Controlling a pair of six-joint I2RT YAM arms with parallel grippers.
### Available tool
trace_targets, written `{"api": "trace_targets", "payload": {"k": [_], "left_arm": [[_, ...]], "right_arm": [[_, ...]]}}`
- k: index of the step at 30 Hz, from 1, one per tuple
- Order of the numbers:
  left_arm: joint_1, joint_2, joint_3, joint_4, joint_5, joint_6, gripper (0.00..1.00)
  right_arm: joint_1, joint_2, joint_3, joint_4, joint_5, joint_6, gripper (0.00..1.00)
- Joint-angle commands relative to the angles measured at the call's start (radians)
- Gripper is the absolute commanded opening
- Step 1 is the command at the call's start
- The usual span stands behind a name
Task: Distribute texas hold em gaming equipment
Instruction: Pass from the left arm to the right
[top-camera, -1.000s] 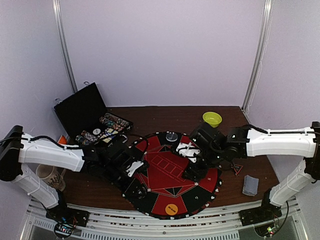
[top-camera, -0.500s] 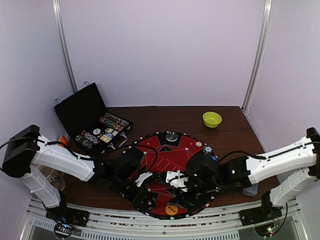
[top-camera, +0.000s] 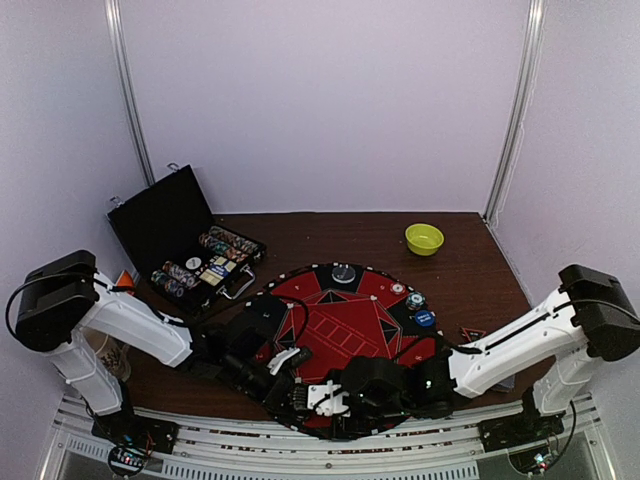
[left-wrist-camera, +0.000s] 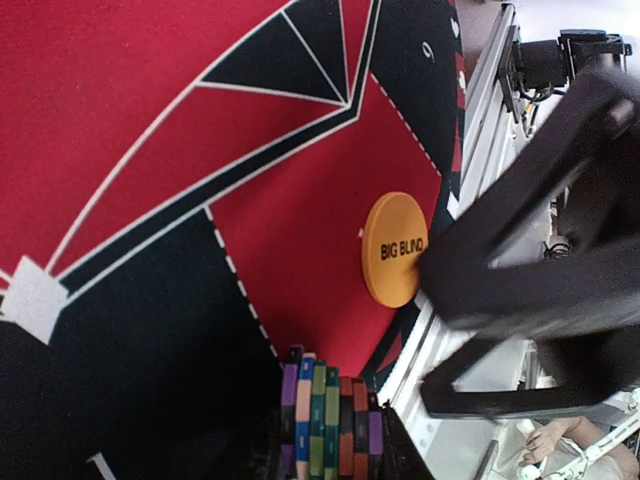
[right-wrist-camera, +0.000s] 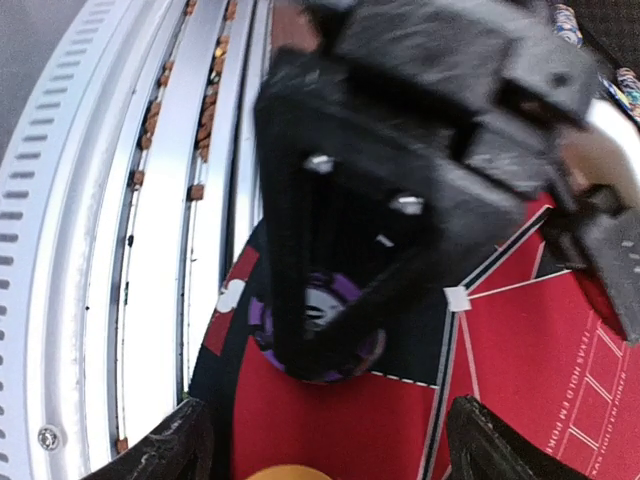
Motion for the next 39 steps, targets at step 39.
{"api": "trace_targets", "payload": {"k": [39], "left_arm": [[0.115, 0.016, 0.002, -0.017, -0.044, 0.060, 0.00]], "right_arm": [[-0.007, 0.049, -0.042, 0.251, 0.053, 0.016, 0.82]]}}
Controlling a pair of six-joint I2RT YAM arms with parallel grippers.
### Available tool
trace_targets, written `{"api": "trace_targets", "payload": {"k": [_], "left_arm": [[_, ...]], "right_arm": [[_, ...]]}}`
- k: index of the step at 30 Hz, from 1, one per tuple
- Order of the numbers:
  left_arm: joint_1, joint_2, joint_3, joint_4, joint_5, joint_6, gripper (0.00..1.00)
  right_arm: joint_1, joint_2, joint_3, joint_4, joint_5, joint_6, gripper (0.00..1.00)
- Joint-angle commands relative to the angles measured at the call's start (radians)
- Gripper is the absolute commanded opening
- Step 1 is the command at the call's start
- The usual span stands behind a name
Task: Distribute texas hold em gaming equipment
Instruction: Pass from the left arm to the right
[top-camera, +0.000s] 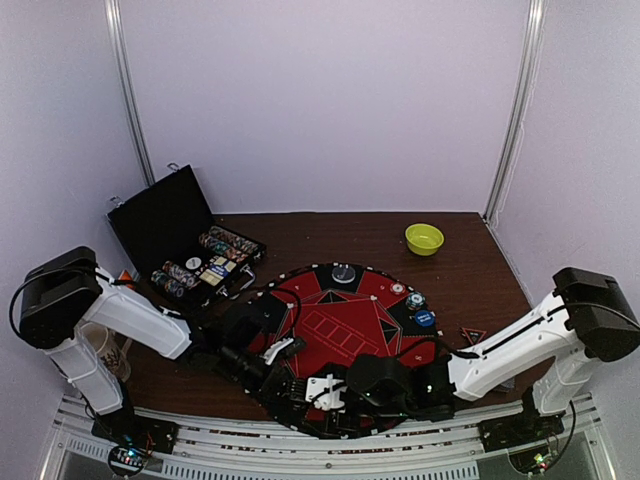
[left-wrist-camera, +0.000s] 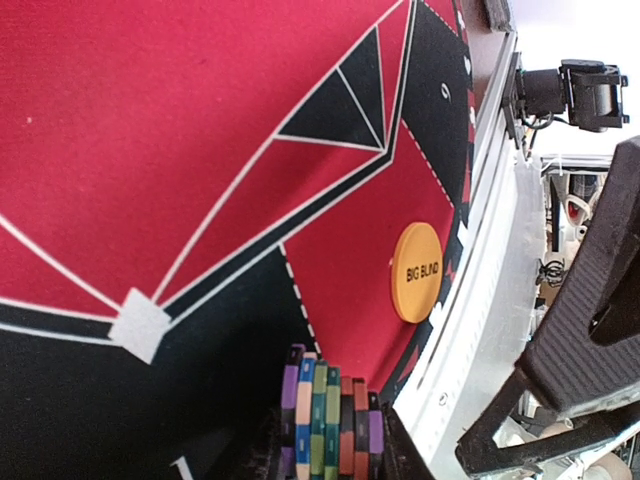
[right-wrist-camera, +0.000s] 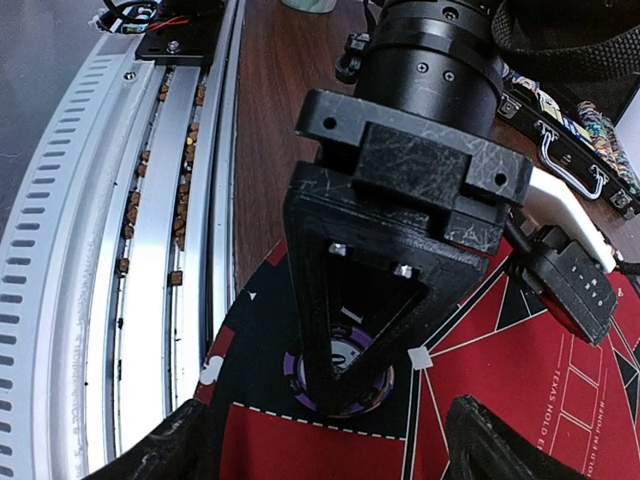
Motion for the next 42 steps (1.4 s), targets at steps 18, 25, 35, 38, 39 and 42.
{"api": "trace_targets", "payload": {"k": [18, 25, 35, 38, 39, 42], "left_arm": [[0.036, 0.038, 0.014, -0.031, -0.073, 0.035, 0.00], [0.039, 0.052, 0.033, -0.076, -0.085, 0.068, 0.01], [0.049, 0.044, 0.035, -0.088, -0.068, 0.088, 0.14], [0.051, 0.043, 0.044, -0.120, -0.050, 0.126, 0.26], [0.051, 0.036, 0.048, -0.133, -0.052, 0.134, 0.30], [0.067, 0.007, 0.045, -0.152, -0.059, 0.148, 0.42]], "right_arm": [[-0.056, 0.236, 0.107, 0.068, 0.048, 0.007, 0.65], [-0.057, 0.279, 0.152, 0.026, 0.008, 0.020, 0.55], [-0.060, 0.243, 0.129, -0.063, 0.051, 0.084, 0.36], [-0.060, 0.244, 0.129, -0.083, 0.044, 0.091, 0.35], [-0.063, 0.245, 0.131, -0.092, 0.042, 0.093, 0.35], [-0.080, 0.249, 0.131, -0.109, 0.029, 0.104, 0.34]]}}
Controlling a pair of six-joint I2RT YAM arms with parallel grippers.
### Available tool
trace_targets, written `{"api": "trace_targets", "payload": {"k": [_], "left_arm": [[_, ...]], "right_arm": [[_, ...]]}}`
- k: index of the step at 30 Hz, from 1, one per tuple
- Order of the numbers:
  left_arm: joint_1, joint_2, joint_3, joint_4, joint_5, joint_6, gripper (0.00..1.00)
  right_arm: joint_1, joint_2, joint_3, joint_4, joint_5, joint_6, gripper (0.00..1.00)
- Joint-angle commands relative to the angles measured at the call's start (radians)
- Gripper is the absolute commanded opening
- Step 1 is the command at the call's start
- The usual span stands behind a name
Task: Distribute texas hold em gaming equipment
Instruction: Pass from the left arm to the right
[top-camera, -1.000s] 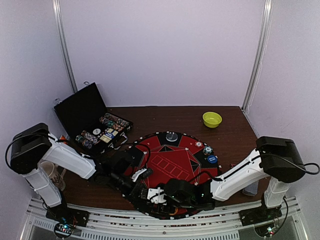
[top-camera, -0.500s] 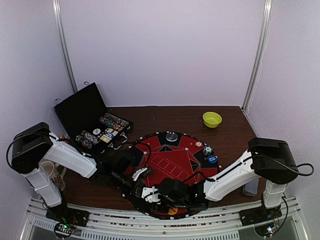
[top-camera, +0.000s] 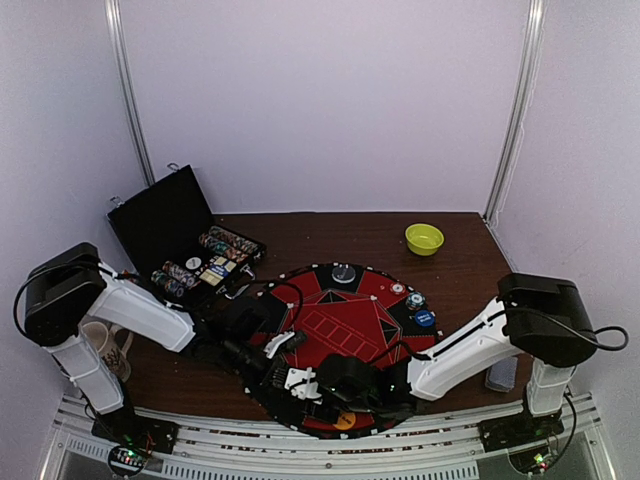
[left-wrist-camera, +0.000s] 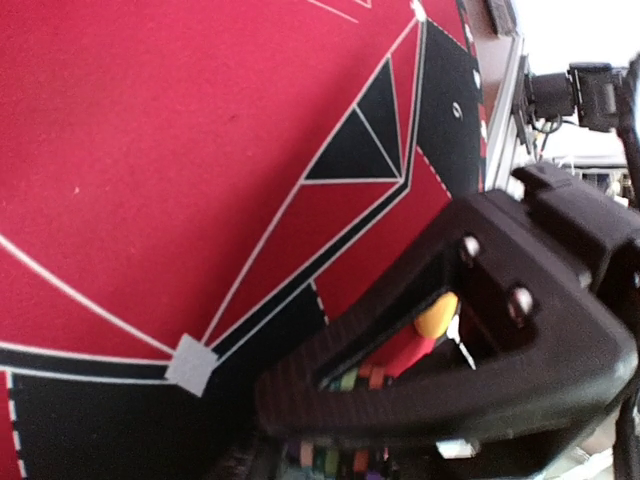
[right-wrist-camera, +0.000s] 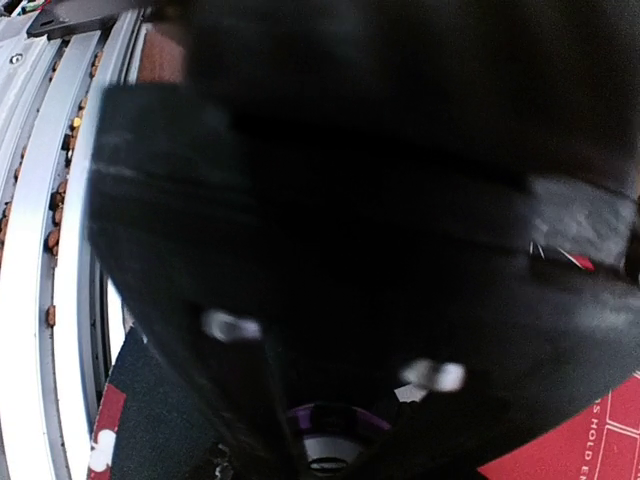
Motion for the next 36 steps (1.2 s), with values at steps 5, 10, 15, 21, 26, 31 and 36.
{"api": "trace_targets", "payload": {"k": [5, 10, 15, 21, 26, 31, 36], "left_arm": [[0.054, -0.043, -0.023, -0.077, -0.044, 0.067, 0.54], [0.060, -0.070, -0.025, -0.077, -0.024, 0.079, 0.60], [0.104, -0.159, -0.039, -0.147, -0.055, 0.105, 0.63], [0.187, -0.295, -0.081, -0.266, -0.137, 0.125, 0.64], [0.243, -0.392, -0.082, -0.353, -0.199, 0.146, 0.66], [0.291, -0.422, -0.072, -0.401, -0.230, 0.172, 0.66], [0.301, -0.426, -0.061, -0.423, -0.241, 0.189, 0.67]], "right_arm": [[-0.054, 0.008, -0.012, -0.164, -0.042, 0.055, 0.33], [-0.068, 0.013, -0.007, -0.198, -0.088, 0.058, 0.32], [-0.076, 0.048, 0.038, -0.280, -0.141, 0.065, 0.33], [-0.078, 0.100, 0.124, -0.448, -0.148, 0.071, 0.33], [-0.073, 0.117, 0.176, -0.568, -0.227, 0.097, 0.30], [-0.031, 0.114, 0.224, -0.675, -0.278, 0.088, 0.28], [0.007, 0.099, 0.246, -0.726, -0.308, 0.093, 0.28]]}}
